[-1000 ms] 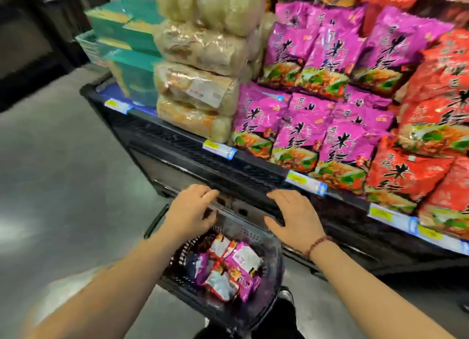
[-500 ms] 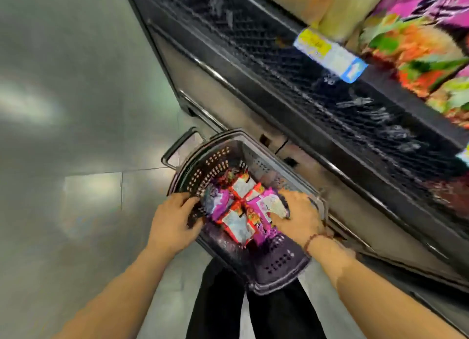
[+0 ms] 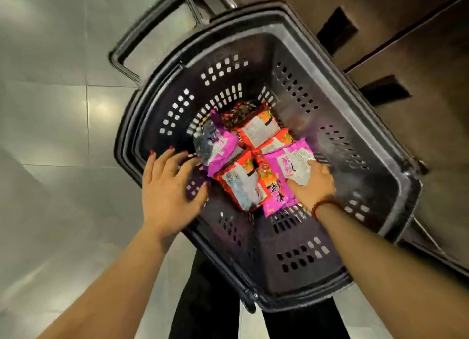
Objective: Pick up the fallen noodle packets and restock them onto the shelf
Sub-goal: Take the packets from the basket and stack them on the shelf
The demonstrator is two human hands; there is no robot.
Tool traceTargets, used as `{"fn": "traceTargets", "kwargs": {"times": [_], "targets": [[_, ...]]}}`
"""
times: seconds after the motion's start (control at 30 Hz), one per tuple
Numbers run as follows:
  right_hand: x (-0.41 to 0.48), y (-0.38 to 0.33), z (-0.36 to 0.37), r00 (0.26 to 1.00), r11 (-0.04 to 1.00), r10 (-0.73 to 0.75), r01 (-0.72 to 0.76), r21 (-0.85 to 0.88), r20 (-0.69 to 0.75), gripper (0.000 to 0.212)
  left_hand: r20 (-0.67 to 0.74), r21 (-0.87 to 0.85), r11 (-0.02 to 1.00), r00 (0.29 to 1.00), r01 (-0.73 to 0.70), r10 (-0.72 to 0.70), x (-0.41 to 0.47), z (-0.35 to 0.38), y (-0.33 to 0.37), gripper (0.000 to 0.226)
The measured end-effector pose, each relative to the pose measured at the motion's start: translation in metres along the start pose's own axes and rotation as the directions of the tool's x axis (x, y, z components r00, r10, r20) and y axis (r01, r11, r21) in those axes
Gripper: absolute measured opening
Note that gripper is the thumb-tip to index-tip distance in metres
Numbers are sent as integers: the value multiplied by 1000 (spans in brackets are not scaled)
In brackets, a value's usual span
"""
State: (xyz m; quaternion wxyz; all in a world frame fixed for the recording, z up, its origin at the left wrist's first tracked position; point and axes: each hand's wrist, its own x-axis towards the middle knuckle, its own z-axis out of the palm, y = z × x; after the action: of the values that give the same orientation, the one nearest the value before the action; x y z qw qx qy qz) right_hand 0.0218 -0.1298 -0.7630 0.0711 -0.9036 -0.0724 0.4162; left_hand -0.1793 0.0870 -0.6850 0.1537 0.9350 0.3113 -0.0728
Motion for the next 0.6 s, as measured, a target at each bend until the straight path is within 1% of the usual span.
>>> {"fn": "traceTargets", "kwargs": {"times": [0.07, 0.13, 0.27, 0.33, 0.4, 0.47, 0.53, 0.6], "targets": [[22, 7, 16, 1000, 1000, 8, -9, -20, -19, 86, -20, 39, 999, 1000, 14, -14, -1, 5, 0, 49], [41, 11, 31, 1000, 998, 10, -12, -62, -18, 95, -24, 50, 998, 999, 40, -39, -1, 6, 1, 47], [68, 13, 56, 1000, 976, 13, -8, -219, 22, 120, -22, 85, 995, 998, 61, -59, 0, 6, 3, 38], [75, 12, 68, 1000, 965, 24, -20, -261, 15, 125, -28, 88, 994, 998, 64, -61, 0, 7, 3, 36], [77, 10, 75, 997, 971, 35, -51, -233, -70, 119, -32, 91, 994, 997, 67, -64, 0, 8, 3, 35], [81, 10, 75, 989, 976, 7, -40, -216, -151, 98, -33, 94, 993, 997, 73, -71, 0, 8, 3, 33], [87, 16, 72, 986, 986, -18, -10, -168, -165, 78, -31, 91, 993, 997, 70, -67, 1, 7, 4, 30], [87, 21, 63, 987, 999, -28, 23, -35, -157, 69, -30, 89, 994, 998, 64, -62, 1, 7, 4, 26]]}}
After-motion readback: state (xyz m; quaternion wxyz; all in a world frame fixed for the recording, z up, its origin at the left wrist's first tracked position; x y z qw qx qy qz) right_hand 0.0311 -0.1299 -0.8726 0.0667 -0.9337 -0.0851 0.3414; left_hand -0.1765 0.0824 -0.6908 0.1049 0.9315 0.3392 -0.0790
